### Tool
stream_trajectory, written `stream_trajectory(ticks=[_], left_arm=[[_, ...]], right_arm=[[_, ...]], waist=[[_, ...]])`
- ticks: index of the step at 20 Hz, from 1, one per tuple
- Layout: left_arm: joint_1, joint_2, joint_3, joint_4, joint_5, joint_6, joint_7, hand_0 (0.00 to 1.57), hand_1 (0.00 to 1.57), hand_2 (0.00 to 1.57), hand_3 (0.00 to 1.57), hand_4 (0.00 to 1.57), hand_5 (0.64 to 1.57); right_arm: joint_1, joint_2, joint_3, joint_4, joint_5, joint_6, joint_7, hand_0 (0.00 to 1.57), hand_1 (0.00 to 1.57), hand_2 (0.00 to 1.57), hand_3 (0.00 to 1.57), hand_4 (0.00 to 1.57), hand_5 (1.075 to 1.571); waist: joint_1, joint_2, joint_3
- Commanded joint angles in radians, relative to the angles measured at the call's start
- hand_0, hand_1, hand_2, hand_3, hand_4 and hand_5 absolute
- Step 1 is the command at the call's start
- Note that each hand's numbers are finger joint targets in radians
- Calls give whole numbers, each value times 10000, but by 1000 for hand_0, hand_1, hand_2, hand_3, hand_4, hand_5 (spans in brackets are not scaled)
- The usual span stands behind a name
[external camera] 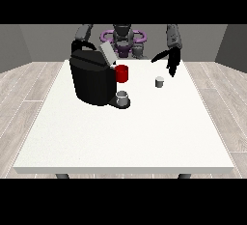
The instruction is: Insert the coffee pod into the coffee machine and close the lid
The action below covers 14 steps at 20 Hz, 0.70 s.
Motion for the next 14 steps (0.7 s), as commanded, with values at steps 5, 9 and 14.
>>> stream_trajectory(ticks=[5,9,14], left_arm=[[-1694,826,208,2340,-1236,240,-231,0,0,0,0,0,1571],[-2257,1073,354,3600,-1552,316,-639,0,0,0,0,0,1571],[-2662,1748,289,4610,-1945,-327,-858,0,0,0,0,0,1571]], right_arm=[[-933,122,68,-12,156,-383,778,0,0,0,0,467,1571],[-996,199,312,-7,579,-509,11,0,0,0,0,518,1571],[-1057,-115,-36,408,376,-282,-9,0,0,0,0,354,1571]], waist=[[-556,839,-3],[-797,1571,-4],[-714,1696,-1]])
